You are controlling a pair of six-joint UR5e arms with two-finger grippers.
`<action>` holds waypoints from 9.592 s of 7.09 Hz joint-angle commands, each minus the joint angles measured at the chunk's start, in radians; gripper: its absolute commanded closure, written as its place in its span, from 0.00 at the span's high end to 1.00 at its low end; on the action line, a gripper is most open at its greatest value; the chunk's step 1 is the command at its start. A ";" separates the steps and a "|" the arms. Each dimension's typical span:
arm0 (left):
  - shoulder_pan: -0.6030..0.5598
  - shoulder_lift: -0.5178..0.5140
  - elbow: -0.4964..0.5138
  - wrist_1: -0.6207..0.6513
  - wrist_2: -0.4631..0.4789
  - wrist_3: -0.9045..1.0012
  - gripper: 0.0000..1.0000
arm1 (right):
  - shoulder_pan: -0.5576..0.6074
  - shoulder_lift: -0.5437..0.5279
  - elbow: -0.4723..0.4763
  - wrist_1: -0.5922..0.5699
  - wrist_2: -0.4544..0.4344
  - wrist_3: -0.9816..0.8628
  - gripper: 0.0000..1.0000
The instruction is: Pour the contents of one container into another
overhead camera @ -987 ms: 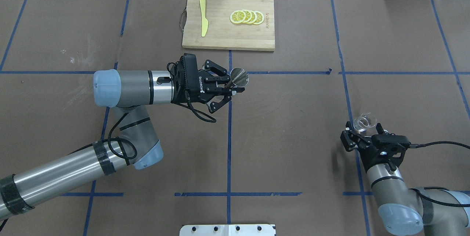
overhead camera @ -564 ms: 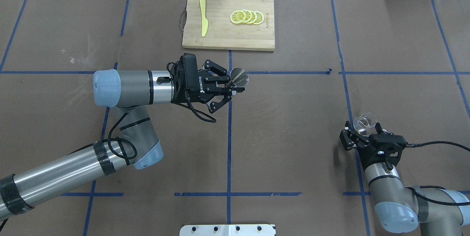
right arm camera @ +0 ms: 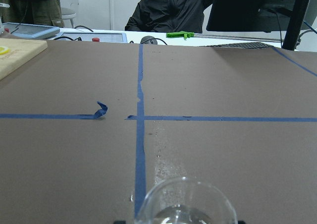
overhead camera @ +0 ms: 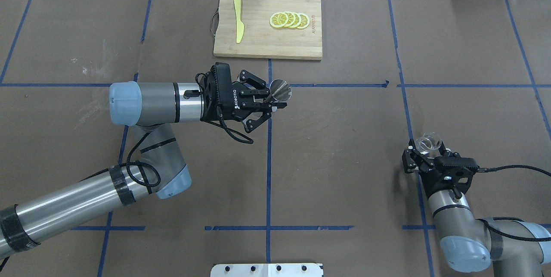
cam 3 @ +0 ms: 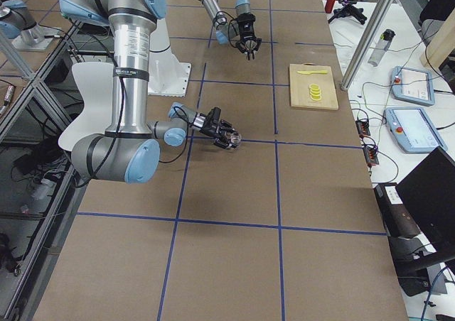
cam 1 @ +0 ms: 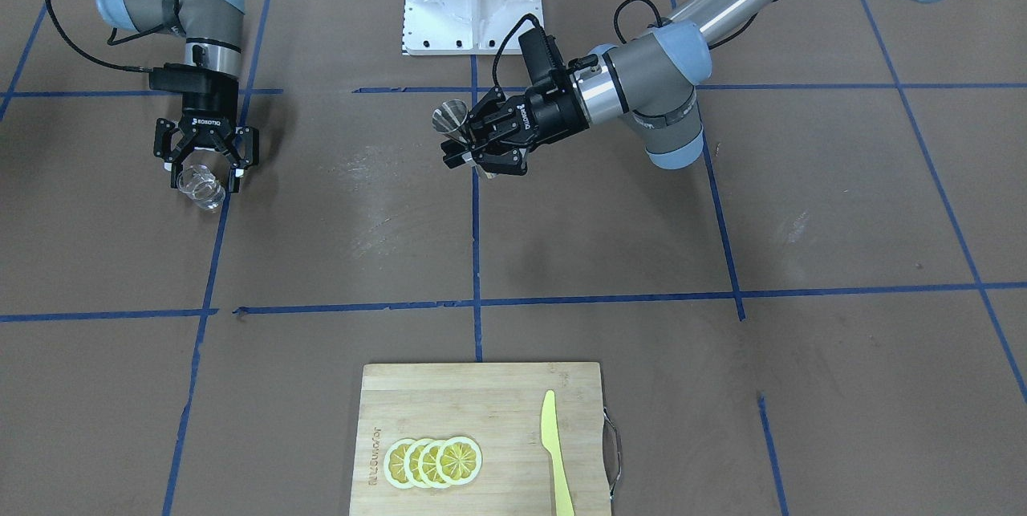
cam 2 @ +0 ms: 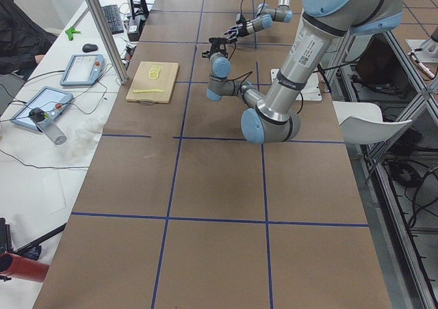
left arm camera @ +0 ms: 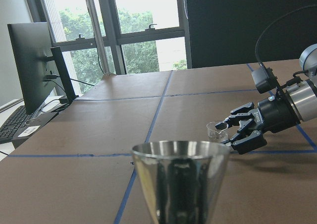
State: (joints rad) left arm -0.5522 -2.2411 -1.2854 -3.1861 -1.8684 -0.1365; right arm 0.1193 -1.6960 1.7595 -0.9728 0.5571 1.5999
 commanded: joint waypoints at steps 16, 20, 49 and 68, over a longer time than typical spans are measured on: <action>-0.003 0.002 -0.003 -0.002 0.000 -0.014 0.00 | 0.138 0.030 0.084 0.323 -0.023 -0.598 0.00; -0.003 0.002 -0.005 -0.002 0.000 -0.015 0.00 | 0.259 0.162 0.095 0.335 0.256 -0.752 0.00; 0.002 0.018 -0.002 0.021 0.054 -0.086 0.00 | 0.126 0.720 0.216 -0.589 0.052 -0.999 0.00; 0.003 0.026 -0.005 0.020 0.052 -0.086 0.00 | 0.089 0.766 0.172 -0.642 -0.029 -1.142 0.00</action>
State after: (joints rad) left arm -0.5492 -2.2151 -1.2896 -3.1661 -1.8162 -0.2224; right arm 0.2087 -0.9294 1.9338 -1.6148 0.5376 0.5012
